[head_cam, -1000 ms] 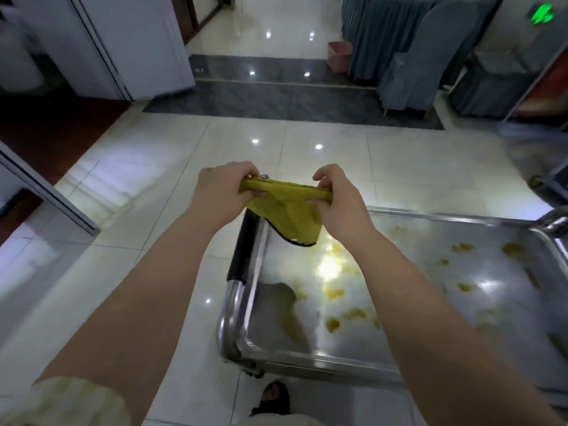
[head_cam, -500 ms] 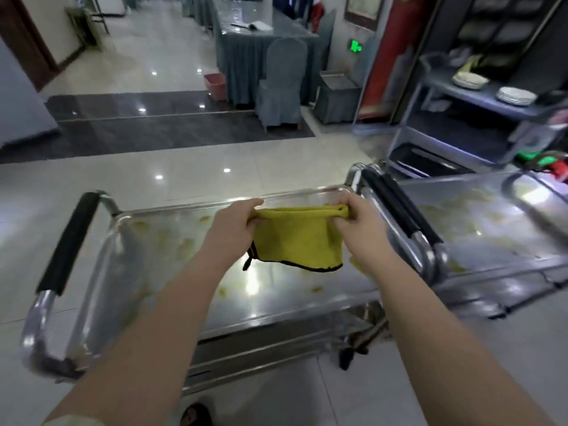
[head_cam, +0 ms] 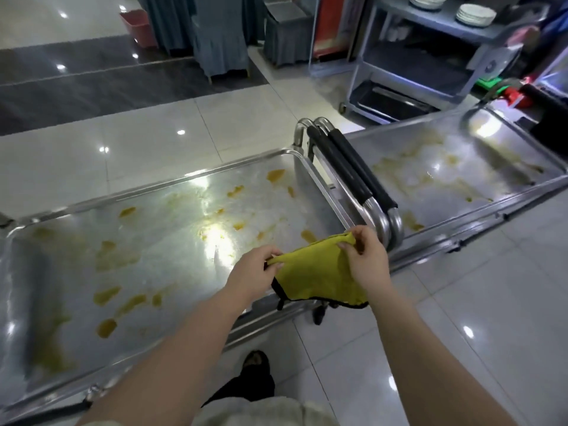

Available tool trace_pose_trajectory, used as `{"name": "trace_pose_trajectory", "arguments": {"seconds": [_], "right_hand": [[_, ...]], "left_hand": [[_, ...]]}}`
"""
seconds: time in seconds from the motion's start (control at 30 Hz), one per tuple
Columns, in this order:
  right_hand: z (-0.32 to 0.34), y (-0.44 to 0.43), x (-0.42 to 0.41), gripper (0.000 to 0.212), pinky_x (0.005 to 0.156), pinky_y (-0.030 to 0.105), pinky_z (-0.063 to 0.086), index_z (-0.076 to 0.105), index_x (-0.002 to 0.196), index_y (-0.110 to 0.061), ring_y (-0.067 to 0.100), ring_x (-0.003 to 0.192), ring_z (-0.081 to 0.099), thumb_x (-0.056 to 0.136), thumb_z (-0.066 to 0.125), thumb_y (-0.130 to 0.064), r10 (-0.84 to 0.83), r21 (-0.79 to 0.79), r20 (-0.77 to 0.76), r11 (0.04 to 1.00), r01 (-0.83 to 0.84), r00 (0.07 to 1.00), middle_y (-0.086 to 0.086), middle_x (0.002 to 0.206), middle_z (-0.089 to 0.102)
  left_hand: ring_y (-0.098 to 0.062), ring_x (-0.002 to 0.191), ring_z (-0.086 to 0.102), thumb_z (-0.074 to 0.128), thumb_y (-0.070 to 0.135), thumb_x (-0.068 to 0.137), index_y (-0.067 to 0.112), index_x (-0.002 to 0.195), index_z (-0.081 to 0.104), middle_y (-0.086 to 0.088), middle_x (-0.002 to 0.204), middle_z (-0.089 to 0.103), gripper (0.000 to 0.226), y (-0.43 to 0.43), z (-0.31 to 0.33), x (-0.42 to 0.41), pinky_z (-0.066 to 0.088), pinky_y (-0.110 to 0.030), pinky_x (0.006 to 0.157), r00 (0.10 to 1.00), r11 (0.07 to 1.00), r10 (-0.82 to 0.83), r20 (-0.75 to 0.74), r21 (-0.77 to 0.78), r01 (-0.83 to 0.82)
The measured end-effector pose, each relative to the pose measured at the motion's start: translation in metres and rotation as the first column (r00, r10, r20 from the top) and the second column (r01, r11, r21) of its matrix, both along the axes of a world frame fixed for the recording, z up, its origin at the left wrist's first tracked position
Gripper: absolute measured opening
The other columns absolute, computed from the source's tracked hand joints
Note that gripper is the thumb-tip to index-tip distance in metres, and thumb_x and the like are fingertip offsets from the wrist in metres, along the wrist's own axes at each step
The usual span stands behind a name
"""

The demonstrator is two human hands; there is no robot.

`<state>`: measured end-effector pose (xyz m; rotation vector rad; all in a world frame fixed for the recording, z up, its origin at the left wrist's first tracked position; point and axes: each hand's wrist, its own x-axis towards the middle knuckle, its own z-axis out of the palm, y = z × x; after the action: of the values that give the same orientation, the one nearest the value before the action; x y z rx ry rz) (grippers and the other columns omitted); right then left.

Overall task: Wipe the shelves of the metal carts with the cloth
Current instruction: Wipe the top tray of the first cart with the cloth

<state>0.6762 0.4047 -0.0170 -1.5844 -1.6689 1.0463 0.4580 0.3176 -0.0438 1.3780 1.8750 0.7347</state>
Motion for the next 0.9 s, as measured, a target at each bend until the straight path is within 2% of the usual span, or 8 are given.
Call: {"name": "trace_pose_trajectory", "arguments": {"seconds": [0.1,0.23,0.4,0.53,0.6,0.67,0.77,0.9], "right_hand": [[-0.019,0.02,-0.009,0.027,0.069,0.017,0.037,0.052,0.087,-0.045,-0.004,0.086,0.052,0.092,0.062,-0.021,-0.028,-0.023,0.047,0.999,0.029,0.999,-0.021,0.088,0.058],[-0.031,0.064,-0.034,0.016,0.082,0.027,0.04,0.057,0.108,-0.029,0.008,0.093,0.052,0.095,0.057,-0.02,0.003,-0.026,0.145,1.0,0.001,0.989,-0.01,0.104,0.059],[-0.053,0.111,-0.054,0.037,0.098,0.036,0.04,0.049,0.134,-0.02,0.022,0.118,0.048,0.097,0.052,-0.014,0.101,-0.08,0.294,0.994,-0.081,0.951,0.005,0.132,0.049],[-0.085,0.108,-0.067,0.066,0.121,0.047,0.01,0.018,0.153,-0.021,0.03,0.147,0.011,0.096,0.052,-0.022,0.283,-0.229,0.485,0.954,-0.191,0.827,0.008,0.16,0.014],[-0.101,0.098,-0.078,0.079,0.116,0.051,-0.011,-0.003,0.155,-0.021,0.035,0.147,-0.014,0.097,0.047,-0.042,0.345,-0.288,0.618,0.935,-0.205,0.706,0.009,0.162,-0.011],[-0.113,0.089,-0.09,0.093,0.105,0.056,-0.025,-0.02,0.151,-0.019,0.043,0.14,-0.029,0.092,0.037,-0.063,0.358,-0.366,0.649,0.92,-0.137,0.671,0.011,0.157,-0.029],[-0.127,0.082,-0.105,0.101,0.1,0.06,-0.031,-0.029,0.148,-0.02,0.049,0.136,-0.032,0.085,0.027,-0.077,0.337,-0.417,0.634,0.907,-0.06,0.696,0.017,0.152,-0.037],[-0.135,0.088,-0.095,0.097,0.102,0.064,-0.029,-0.028,0.148,-0.024,0.053,0.137,-0.029,0.083,0.016,-0.08,0.449,-0.297,0.738,0.886,-0.355,0.504,0.02,0.154,-0.033]], "left_hand": [[-0.01,0.086,0.059,0.061,0.027,0.093,0.036,0.104,0.062,0.012,0.099,0.064,0.014,0.026,-0.022,-0.007,0.047,-0.025,0.072,0.999,0.997,-0.034,0.006,-0.076,0.034],[-0.015,0.091,0.06,0.06,0.031,0.093,0.031,0.107,0.064,0.008,0.101,0.066,0.015,0.069,-0.035,-0.021,0.049,-0.033,0.08,0.994,0.992,-0.033,-0.104,-0.121,0.02],[-0.023,0.103,0.059,0.057,0.027,0.093,0.025,0.113,0.067,0.004,0.108,0.068,0.022,0.105,-0.054,-0.024,0.049,-0.039,0.083,0.941,0.995,-0.099,-0.325,-0.062,0.083],[-0.03,0.138,0.035,0.05,0.03,0.098,0.021,0.14,0.049,-0.005,0.149,0.043,0.043,0.101,-0.072,-0.037,0.031,-0.048,0.11,0.882,0.996,-0.067,-0.467,-0.085,0.03],[-0.03,0.147,0.016,0.042,0.031,0.101,0.027,0.148,0.037,-0.003,0.159,0.025,0.047,0.093,-0.077,-0.047,0.016,-0.051,0.118,0.848,0.989,-0.032,-0.53,-0.14,-0.05],[-0.029,0.15,0.001,0.036,0.031,0.102,0.03,0.152,0.026,0.0,0.163,0.012,0.051,0.087,-0.081,-0.058,0.004,-0.052,0.119,0.806,0.979,-0.026,-0.591,-0.179,-0.1],[-0.029,0.149,-0.012,0.029,0.033,0.104,0.032,0.155,0.013,0.001,0.164,0.001,0.054,0.083,-0.086,-0.074,-0.004,-0.054,0.119,0.783,0.962,-0.049,-0.62,-0.241,-0.13],[-0.027,0.148,-0.015,0.021,0.04,0.103,0.036,0.154,0.005,0.003,0.163,-0.004,0.054,0.082,-0.095,-0.09,-0.007,-0.054,0.118,0.765,0.942,-0.067,-0.641,-0.293,-0.163]]}}
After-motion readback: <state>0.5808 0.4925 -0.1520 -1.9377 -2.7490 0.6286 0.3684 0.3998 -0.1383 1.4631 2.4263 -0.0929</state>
